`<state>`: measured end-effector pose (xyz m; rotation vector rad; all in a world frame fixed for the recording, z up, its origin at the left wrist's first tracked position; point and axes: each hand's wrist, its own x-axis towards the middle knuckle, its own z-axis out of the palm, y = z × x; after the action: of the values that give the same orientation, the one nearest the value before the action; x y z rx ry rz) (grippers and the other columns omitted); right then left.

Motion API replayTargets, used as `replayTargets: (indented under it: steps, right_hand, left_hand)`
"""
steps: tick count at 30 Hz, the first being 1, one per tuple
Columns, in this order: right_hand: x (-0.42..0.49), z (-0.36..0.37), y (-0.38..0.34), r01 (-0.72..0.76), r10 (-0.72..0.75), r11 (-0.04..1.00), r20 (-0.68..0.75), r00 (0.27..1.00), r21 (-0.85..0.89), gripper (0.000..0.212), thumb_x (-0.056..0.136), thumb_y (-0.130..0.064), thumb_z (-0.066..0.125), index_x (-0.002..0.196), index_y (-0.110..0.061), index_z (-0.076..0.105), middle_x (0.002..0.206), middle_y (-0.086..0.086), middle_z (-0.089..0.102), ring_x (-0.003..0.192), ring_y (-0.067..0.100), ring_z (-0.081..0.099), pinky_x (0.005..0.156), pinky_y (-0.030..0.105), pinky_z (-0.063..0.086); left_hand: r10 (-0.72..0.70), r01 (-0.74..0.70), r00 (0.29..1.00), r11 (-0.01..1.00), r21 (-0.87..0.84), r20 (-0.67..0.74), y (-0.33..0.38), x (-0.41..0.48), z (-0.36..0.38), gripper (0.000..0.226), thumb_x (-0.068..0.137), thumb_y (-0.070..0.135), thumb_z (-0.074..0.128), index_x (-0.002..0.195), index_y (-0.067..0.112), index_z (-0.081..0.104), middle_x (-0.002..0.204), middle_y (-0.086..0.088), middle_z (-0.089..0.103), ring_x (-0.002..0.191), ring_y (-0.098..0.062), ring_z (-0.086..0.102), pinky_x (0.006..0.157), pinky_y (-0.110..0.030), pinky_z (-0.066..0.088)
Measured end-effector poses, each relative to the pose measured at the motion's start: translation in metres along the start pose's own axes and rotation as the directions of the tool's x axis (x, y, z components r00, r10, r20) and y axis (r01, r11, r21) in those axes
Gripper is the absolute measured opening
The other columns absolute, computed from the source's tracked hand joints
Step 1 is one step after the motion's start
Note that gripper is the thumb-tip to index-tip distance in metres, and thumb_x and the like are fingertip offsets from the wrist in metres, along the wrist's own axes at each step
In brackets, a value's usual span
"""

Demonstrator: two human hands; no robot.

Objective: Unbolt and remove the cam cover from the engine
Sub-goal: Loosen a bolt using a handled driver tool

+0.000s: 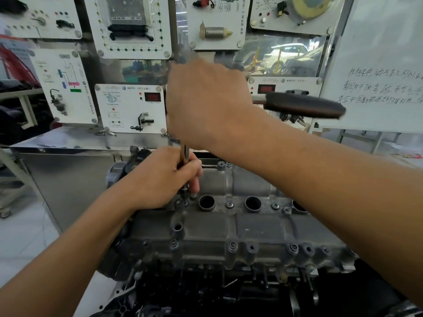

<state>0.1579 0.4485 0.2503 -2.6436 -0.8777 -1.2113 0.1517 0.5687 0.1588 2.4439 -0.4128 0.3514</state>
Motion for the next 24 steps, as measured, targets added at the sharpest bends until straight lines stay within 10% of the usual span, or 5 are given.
replayTargets:
  steps: [8, 14, 24]
  right_hand:
    - [0.004, -0.004, 0.004, -0.090, 0.081, 0.993, 0.121, 0.989, 0.074, 0.035, 0.084, -0.017, 0.055, 0.065, -0.022, 0.027, 0.068, -0.003, 0.031, 0.053, 0.015, 0.030, 0.047, 0.028, 0.019]
    - [0.009, 0.003, 0.003, 0.059, -0.060, 0.998, 0.032, 0.998, 0.031, 0.029, 0.084, -0.033, 0.057, 0.068, -0.023, 0.035, 0.065, -0.006, 0.032, 0.052, 0.014, 0.033, 0.048, 0.027, 0.020]
    - [0.008, 0.010, 0.020, 0.260, -0.260, 0.954, -0.019, 0.965, 0.152, 0.020, 0.082, -0.048, 0.053, 0.073, -0.032, 0.044, 0.059, -0.012, 0.036, 0.062, 0.015, 0.045, 0.056, 0.028, 0.029]
  left_hand:
    - [0.036, -0.036, 0.999, 0.999, 0.033, -0.028, -0.002, 0.002, 0.006, 0.036, 0.102, 0.031, 0.049, 0.073, 0.024, 0.068, 0.071, 0.013, 0.074, 0.061, 0.002, 0.062, 0.062, -0.010, 0.040]
    - [0.011, -0.155, 0.972, 0.784, -0.600, -0.237, -0.003, 0.001, -0.006, 0.025, 0.099, 0.021, 0.049, 0.097, 0.007, 0.069, 0.089, -0.005, 0.078, 0.086, -0.022, 0.076, 0.078, -0.028, 0.060]
    - [0.174, -0.296, 0.939, 0.847, -0.442, -0.295, -0.006, -0.005, 0.000, 0.020, 0.096, 0.025, 0.053, 0.098, 0.012, 0.067, 0.092, -0.002, 0.076, 0.081, -0.020, 0.075, 0.075, -0.029, 0.061]
